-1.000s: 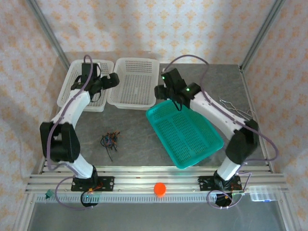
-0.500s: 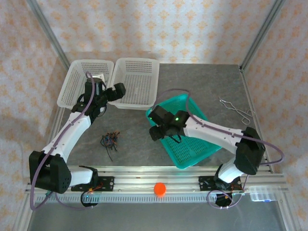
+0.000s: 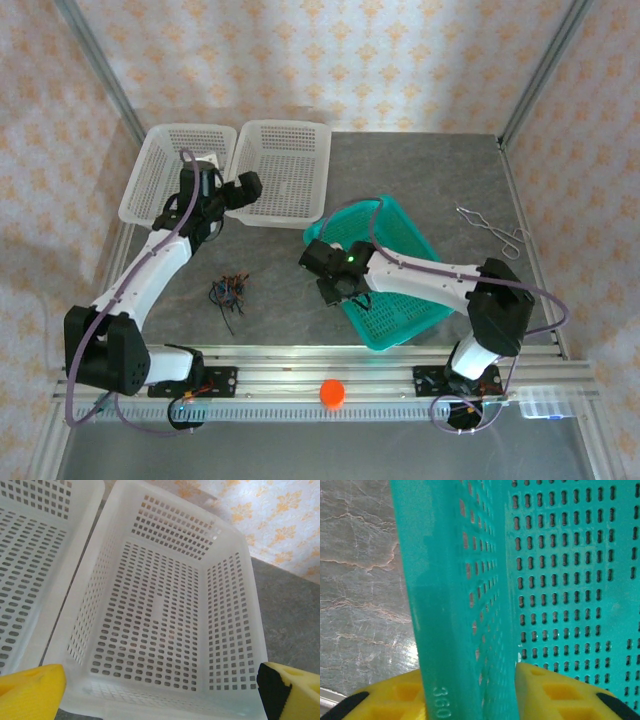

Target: Untangle the cables

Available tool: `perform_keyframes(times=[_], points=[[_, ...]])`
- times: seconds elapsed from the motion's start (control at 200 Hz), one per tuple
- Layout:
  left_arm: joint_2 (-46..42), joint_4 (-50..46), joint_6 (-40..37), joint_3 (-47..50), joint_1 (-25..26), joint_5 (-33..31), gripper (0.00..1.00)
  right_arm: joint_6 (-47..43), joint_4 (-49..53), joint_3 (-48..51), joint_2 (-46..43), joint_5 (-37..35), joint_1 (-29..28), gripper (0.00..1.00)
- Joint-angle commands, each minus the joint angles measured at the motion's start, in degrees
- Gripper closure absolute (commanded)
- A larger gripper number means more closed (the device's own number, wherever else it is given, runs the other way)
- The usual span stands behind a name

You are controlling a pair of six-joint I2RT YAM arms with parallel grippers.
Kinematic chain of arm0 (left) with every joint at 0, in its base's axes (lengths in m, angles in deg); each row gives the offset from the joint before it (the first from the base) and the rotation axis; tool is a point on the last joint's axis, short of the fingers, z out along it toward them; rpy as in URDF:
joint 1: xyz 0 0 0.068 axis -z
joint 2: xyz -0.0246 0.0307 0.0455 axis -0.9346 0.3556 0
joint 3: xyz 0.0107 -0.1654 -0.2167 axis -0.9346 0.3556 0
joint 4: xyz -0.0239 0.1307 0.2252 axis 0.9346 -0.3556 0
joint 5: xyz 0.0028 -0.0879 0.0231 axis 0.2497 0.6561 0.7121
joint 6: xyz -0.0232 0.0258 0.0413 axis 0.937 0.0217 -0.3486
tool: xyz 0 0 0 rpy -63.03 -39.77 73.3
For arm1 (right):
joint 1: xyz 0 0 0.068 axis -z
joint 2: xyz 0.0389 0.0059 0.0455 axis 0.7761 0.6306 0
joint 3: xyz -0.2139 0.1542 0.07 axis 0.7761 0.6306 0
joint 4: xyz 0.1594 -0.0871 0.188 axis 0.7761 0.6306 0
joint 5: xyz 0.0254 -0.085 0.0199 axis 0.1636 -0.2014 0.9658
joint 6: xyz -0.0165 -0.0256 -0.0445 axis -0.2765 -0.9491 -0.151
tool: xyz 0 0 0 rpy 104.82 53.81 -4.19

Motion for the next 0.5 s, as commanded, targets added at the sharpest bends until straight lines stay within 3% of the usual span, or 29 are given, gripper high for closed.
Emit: perform_keyframes(times=[0.0,0.496], points=[[0.64,2.36,1.17,-2.17,-0.06,0.82,0.01,3.84,1.85,0.89,0.46,-3.40,-0.35,0.67],[1.76,2.40,1.82,-5.42,-0.06,1.18,0.01,8.90,5.15,-0.24,-0.58,-11.89,-0.17,0.89]])
